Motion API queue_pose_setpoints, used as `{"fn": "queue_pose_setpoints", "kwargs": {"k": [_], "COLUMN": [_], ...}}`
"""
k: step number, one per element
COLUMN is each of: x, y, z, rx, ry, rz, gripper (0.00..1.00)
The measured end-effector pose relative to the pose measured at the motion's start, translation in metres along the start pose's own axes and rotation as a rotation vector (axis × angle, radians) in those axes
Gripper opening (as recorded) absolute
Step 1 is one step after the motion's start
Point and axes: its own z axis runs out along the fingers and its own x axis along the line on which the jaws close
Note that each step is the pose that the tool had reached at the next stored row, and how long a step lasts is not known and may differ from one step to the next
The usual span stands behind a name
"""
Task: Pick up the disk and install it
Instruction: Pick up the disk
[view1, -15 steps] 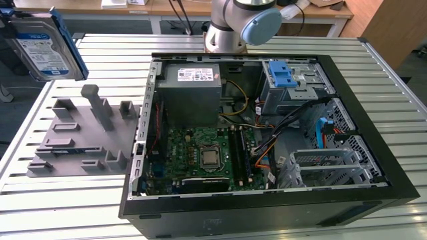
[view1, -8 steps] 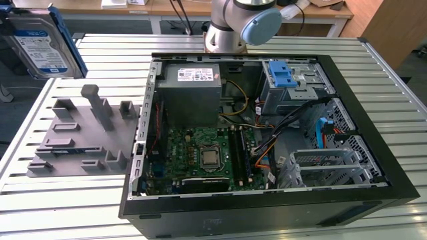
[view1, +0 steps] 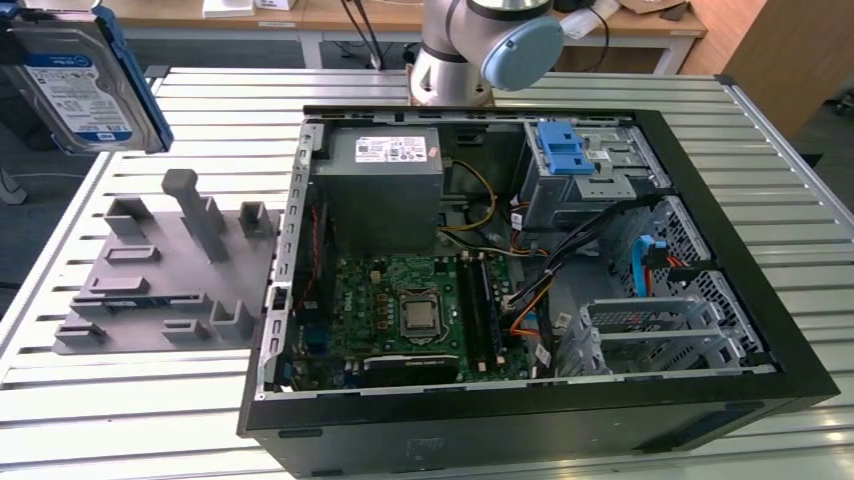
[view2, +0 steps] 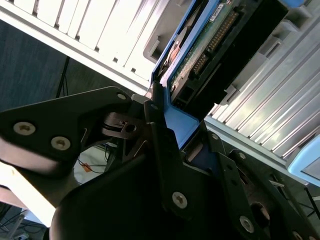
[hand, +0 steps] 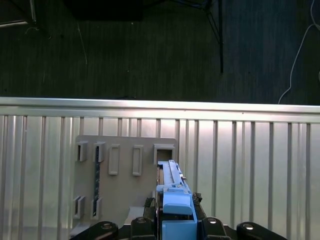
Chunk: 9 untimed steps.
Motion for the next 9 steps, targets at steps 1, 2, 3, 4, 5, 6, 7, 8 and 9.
{"fn": "queue_pose_setpoints", "kwargs": {"k": [1,2,3,4,5,6,7,8,9], "x": [0.0,0.0,0.0,0.0,0.0,0.0,0.0,0.0,-0.0001], "y": [0.0,0.0,0.0,0.0,0.0,0.0,0.0,0.0,-0.0003], "z": [-0.0005,-0.0007,-0.0007,-0.0007,-0.0011,-0.0013,-0.0014,-0.0014,-0.0016], "rx": [0.0,0.0001,0.0001,0.0002,0.0,0.0,0.0,0.0,-0.0003], "ry": [0.0,0.0,-0.0001,-0.0001,0.0,0.0,0.0,0.0,0.0001], "rz": [0.0,0.0,0.0,0.0,0.0,0.0,0.0,0.0,0.0], "gripper": [0.36,0.36,0.36,0.36,0.36,0.36,0.36,0.36,0.36]}}
